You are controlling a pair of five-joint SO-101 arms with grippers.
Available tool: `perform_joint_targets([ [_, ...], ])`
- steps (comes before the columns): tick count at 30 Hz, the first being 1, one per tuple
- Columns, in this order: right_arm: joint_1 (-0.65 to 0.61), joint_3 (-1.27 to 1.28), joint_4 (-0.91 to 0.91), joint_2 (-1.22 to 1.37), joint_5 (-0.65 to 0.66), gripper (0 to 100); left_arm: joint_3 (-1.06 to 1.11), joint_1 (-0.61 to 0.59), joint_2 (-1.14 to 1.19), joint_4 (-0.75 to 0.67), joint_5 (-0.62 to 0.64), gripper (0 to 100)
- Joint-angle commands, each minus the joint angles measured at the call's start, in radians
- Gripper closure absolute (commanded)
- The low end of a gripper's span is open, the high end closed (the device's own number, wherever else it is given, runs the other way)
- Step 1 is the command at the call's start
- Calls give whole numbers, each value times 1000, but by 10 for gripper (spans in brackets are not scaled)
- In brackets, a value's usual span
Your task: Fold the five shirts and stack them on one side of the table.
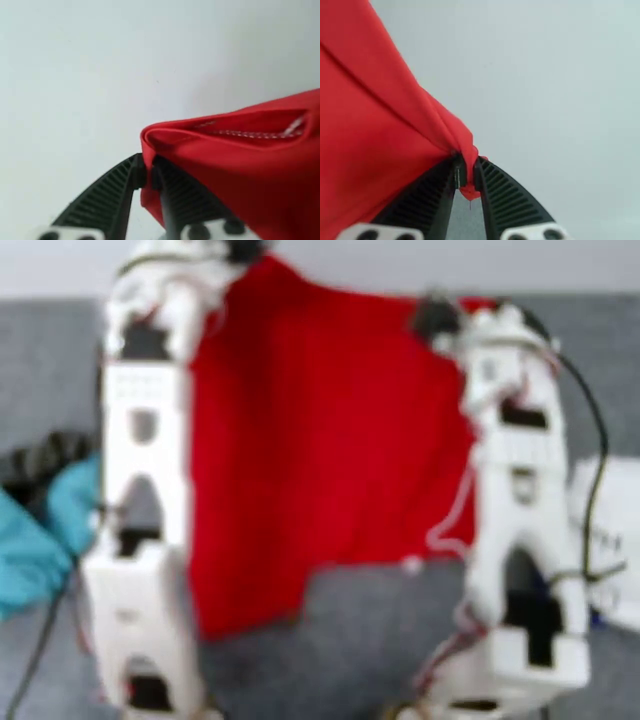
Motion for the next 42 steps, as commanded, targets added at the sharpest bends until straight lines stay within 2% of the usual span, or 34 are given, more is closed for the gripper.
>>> perform_joint_targets([
  [1,8,-137,-12,45,9,987,-5,14,-14,-41,-14,985],
  [5,1,-144,-10,79,9,987,-4,21,-14,17,-14,985],
  [8,-10,-143,61,77,9,987,-4,23,-14,91,-14,985],
  [18,-13,-147,545,38,5,987,-16,20,-26,540,-14,985],
  [26,-10,-146,892,-31,3,987,-156,23,-25,991,-14,985],
  [27,-10,-146,924,-39,3,987,-170,20,-25,1033,-14,985],
  [30,-15,-146,1024,-67,3,987,-157,-17,-60,1030,-11,985],
  [34,-15,-146,1141,-88,3,987,12,-28,-172,1030,-11,985],
  [42,-10,-144,1297,-84,3,987,648,-6,-583,1026,-48,985],
])
